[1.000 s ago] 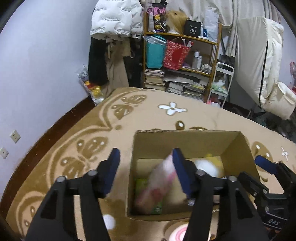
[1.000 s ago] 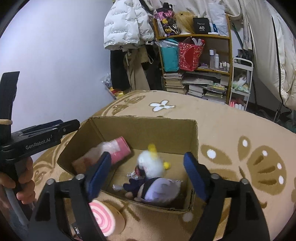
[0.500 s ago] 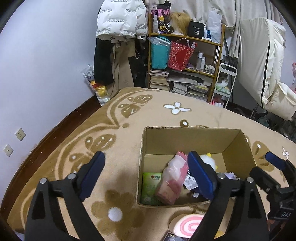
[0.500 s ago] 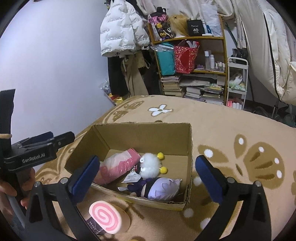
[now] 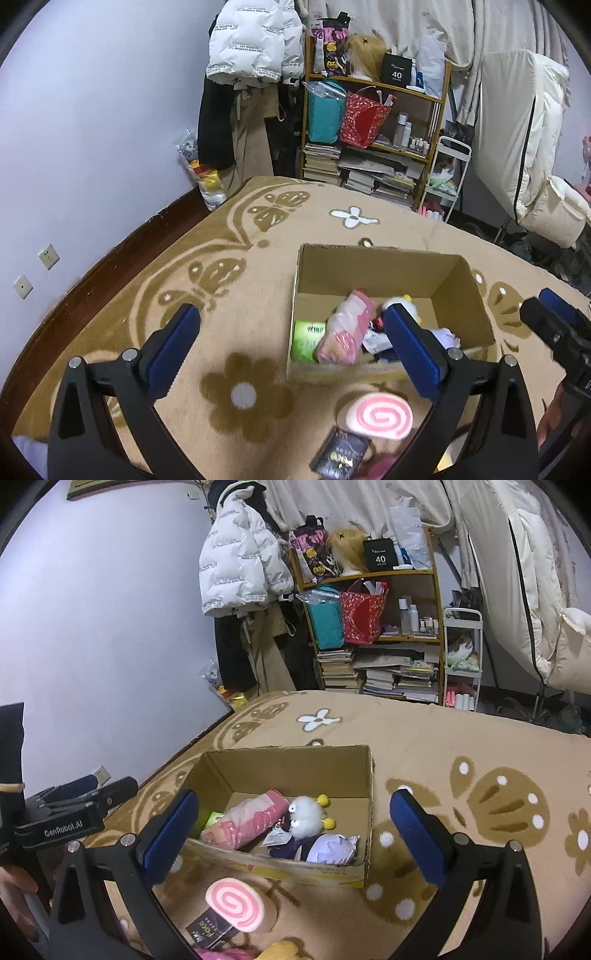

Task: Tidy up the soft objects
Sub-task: 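Withdraw both tools from the box toward the remaining pink swirl cushion and plushes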

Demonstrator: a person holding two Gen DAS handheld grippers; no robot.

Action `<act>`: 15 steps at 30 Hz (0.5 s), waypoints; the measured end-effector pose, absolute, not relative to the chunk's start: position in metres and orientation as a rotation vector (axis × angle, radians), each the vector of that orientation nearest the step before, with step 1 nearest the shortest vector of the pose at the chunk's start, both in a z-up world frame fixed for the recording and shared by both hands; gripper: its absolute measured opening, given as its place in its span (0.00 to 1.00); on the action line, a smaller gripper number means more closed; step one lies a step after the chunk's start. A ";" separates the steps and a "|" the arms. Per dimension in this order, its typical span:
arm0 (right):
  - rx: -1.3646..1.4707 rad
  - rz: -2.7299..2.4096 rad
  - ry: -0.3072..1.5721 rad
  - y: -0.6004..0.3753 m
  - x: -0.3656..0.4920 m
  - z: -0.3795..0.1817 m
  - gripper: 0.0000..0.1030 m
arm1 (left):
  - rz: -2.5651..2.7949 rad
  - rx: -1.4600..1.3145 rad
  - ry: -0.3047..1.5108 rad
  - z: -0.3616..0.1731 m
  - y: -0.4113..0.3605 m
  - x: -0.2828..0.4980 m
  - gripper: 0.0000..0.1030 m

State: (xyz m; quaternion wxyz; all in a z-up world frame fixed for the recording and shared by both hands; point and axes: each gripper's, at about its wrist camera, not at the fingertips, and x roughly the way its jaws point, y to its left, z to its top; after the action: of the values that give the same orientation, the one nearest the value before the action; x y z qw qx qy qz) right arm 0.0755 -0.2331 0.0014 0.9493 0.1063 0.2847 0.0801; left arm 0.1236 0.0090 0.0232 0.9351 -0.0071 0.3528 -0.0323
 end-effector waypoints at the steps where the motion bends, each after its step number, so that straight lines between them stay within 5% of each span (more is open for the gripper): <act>1: 0.214 0.167 0.578 -0.232 0.071 0.004 1.00 | -0.068 -0.015 0.724 0.024 0.010 0.121 0.96; 15: 0.221 0.183 0.632 -0.223 0.021 0.005 1.00 | -0.110 -0.013 0.743 0.027 0.012 0.055 1.00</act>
State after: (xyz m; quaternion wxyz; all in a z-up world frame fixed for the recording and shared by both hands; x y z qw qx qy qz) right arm 0.0209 -0.2227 0.0049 0.9404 0.1084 0.3097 0.0897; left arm 0.0547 0.0119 0.0271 0.9304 -0.0064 0.3626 -0.0539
